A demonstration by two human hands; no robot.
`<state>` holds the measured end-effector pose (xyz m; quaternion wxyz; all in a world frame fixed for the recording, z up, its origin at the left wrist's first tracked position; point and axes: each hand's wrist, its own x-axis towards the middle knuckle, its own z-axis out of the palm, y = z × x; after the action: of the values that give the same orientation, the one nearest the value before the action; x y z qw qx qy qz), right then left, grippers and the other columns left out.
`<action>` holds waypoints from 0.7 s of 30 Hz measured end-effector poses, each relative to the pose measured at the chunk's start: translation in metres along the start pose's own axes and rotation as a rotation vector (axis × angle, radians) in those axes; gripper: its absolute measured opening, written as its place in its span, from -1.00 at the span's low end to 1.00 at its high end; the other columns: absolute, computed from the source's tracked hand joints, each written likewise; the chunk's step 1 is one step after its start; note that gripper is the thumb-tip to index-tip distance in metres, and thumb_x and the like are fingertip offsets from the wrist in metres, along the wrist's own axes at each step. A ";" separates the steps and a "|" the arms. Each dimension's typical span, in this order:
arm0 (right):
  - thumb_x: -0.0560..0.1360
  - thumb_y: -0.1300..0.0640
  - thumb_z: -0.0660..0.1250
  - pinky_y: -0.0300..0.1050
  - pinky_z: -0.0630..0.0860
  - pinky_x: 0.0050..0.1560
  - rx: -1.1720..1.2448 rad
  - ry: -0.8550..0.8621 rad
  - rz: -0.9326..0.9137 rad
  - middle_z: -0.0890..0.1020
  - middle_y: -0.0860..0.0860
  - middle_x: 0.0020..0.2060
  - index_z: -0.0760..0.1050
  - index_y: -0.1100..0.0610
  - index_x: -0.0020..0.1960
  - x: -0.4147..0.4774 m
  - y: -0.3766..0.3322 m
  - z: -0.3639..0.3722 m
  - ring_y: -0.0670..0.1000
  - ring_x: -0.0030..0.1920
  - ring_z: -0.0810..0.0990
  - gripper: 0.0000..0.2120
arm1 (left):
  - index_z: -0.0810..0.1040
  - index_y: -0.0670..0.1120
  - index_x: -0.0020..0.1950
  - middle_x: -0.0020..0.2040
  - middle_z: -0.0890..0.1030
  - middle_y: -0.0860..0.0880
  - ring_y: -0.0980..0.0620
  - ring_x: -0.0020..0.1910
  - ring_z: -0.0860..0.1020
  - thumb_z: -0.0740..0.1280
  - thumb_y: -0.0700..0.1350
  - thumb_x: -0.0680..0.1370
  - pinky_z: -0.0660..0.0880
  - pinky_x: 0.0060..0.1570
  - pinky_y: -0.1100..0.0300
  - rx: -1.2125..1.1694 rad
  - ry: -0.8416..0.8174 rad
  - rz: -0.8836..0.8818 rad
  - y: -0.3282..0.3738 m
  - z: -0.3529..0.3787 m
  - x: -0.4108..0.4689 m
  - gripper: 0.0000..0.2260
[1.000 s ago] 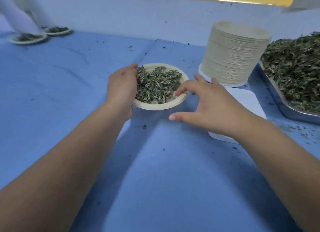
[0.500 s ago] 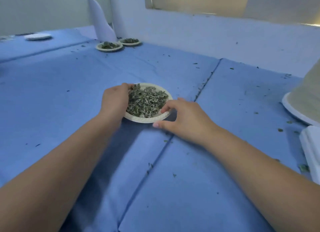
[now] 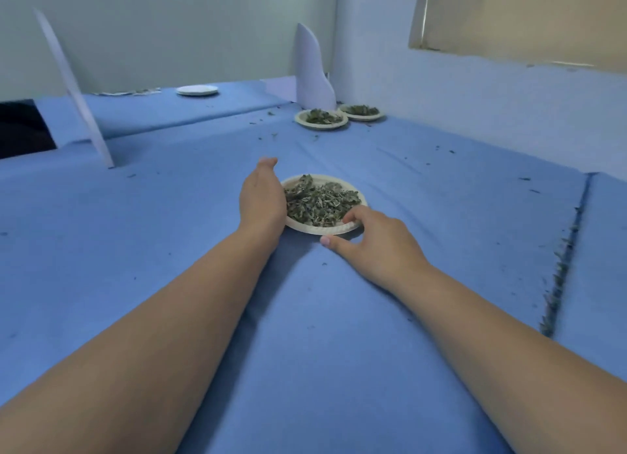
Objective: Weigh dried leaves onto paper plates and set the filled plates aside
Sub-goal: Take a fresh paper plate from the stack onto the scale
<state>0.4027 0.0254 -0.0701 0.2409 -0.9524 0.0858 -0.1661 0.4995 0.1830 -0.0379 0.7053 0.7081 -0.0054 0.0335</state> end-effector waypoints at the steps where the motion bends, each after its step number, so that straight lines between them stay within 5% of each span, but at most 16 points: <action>1: 0.35 -0.46 0.36 -0.08 0.41 -0.15 0.005 -0.007 0.006 0.60 -0.12 0.02 0.46 -0.16 0.07 0.012 -0.001 0.006 -0.05 -0.06 0.48 -0.53 | 0.54 0.15 0.42 0.52 0.41 0.08 0.13 0.39 0.37 0.01 0.16 0.69 0.21 0.29 0.14 -0.061 0.023 -0.015 0.000 -0.004 0.009 -0.58; 6: 0.36 -0.47 0.34 -0.06 0.40 -0.08 -0.034 -0.011 0.038 0.62 -0.06 0.11 0.48 -0.10 0.19 0.089 -0.016 0.038 0.07 0.16 0.56 -0.42 | 0.55 0.08 0.16 0.38 0.51 0.01 0.15 0.11 0.51 0.18 0.09 0.64 0.40 0.27 0.13 -0.390 0.181 -0.183 -0.003 -0.024 0.045 -0.78; 12: 0.39 -0.46 0.31 0.03 0.49 0.22 -0.078 -0.024 0.097 0.60 0.03 0.26 0.46 -0.03 0.32 0.184 -0.036 0.076 0.17 0.30 0.53 -0.32 | 0.52 -0.12 0.43 0.55 0.36 -0.18 -0.17 0.54 0.35 0.13 0.01 0.72 0.39 0.39 0.04 -0.948 0.057 -0.326 -0.007 -0.033 0.057 -0.63; 21: 0.42 -0.46 0.25 0.14 0.34 0.41 -0.095 -0.092 0.148 0.49 -0.02 0.40 0.33 -0.03 0.46 0.269 -0.052 0.103 0.14 0.43 0.42 -0.24 | 0.60 -0.09 0.35 0.49 0.40 -0.28 -0.24 0.44 0.46 0.17 -0.01 0.71 0.44 0.40 -0.06 -1.214 -0.020 -0.421 -0.012 -0.039 0.063 -0.67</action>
<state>0.6942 0.0492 -0.0561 0.2110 -0.9603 0.1526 -0.0997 0.5613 0.2241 -0.0461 0.9720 0.1690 0.1091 -0.1216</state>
